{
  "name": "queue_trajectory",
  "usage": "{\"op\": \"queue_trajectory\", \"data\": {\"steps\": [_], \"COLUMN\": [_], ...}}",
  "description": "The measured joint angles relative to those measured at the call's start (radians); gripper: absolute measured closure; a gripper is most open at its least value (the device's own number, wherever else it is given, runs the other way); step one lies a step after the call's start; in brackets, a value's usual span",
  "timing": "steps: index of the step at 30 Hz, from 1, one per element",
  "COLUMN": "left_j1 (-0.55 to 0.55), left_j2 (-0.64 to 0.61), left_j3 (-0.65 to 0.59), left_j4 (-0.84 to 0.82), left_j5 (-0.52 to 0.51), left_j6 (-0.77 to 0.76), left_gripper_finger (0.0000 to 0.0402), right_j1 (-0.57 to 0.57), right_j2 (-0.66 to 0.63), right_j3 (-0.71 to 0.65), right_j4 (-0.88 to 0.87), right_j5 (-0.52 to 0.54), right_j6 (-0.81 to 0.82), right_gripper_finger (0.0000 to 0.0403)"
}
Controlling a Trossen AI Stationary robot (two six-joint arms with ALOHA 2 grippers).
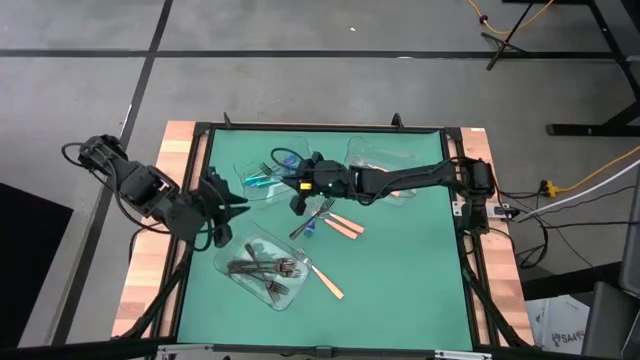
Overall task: Sort silverware by color (type)
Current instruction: Put the blue fork into the top left transparent bin
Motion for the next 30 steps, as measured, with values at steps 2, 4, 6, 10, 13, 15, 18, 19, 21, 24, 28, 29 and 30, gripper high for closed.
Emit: {"op": "queue_trajectory", "data": {"steps": [2, 4, 6, 10, 13, 15, 18, 19, 21, 24, 28, 29, 30], "left_j1": [0.001, 0.011, 0.026, 0.062, 0.093, 0.118, 0.151, 0.16, 0.178, 0.201, 0.221, 0.225, 0.229], "left_j2": [0.0, 0.001, 0.002, 0.002, 0.002, 0.002, 0.003, 0.003, 0.003, 0.009, 0.032, 0.037, 0.043], "left_j3": [0.0, 0.0, 0.0, 0.0, 0.0, 0.0, 0.0, 0.0, 0.0, 0.0, 0.0, 0.0, 0.0], "left_j4": [0.0, 0.0, 0.0, 0.001, 0.002, 0.011, 0.044, 0.06, 0.087, 0.126, 0.162, 0.167, 0.169], "left_j5": [-0.061, -0.131, -0.195, -0.299, -0.332, -0.333, -0.332, -0.332, -0.331, -0.326, -0.322, -0.322, -0.322], "left_j6": [-0.029, -0.085, -0.149, -0.282, -0.371, -0.395, -0.398, -0.399, -0.395, -0.385, -0.382, -0.382, -0.382], "left_gripper_finger": [0.0321, 0.0321, 0.0321, 0.0321, 0.0321, 0.0321, 0.0321, 0.0321, 0.0321, 0.0321, 0.0321, 0.0321, 0.0321], "right_j1": [-0.001, 0.001, 0.001, 0.001, 0.001, 0.001, 0.001, 0.001, 0.001, 0.001, 0.001, 0.001, 0.001], "right_j2": [0.0, 0.0, 0.0, 0.0, 0.0, 0.0, 0.0, 0.0, 0.0, 0.0, 0.0, 0.0, 0.0], "right_j3": [0.0, 0.0, 0.0, 0.0, 0.0, 0.0, 0.0, 0.0, 0.0, 0.0, 0.0, 0.0, 0.0], "right_j4": [0.065, 0.127, 0.204, 0.345, 0.423, 0.46, 0.491, 0.496, 0.497, 0.496, 0.497, 0.498, 0.501], "right_j5": [-0.001, -0.002, -0.003, -0.002, -0.001, -0.001, -0.001, -0.001, -0.001, -0.001, -0.001, -0.001, -0.001], "right_j6": [0.0, 0.0, 0.0, 0.0, 0.0, 0.0, 0.0, 0.0, 0.0, 0.0, 0.0, 0.0, 0.0], "right_gripper_finger": [0.0403, 0.0403, 0.0403, 0.0403, 0.0403, 0.0403, 0.0403, 0.0403, 0.0403, 0.0403, 0.0403, 0.0403, 0.0403]}}
